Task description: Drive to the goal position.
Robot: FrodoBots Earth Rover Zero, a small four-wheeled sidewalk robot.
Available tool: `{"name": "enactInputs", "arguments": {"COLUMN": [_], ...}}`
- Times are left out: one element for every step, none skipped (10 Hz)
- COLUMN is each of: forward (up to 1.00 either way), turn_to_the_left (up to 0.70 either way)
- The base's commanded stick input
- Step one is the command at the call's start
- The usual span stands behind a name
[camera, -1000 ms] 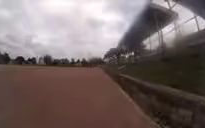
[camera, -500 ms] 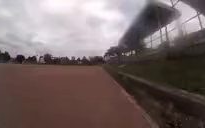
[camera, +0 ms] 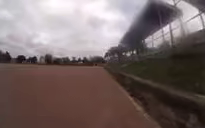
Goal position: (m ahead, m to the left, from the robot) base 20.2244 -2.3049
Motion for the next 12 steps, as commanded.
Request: {"name": "enactInputs", "arguments": {"forward": [0.70, 0.70, 0.70, 0.70, 0.70, 0.70, 0.70, 0.70, 0.70, 0.70, 0.70, 0.70], "turn_to_the_left": [0.00, 0.00, 0.00, 0.00, 0.00, 0.00, 0.00, 0.00, 0.00, 0.00, 0.00, -0.01]}}
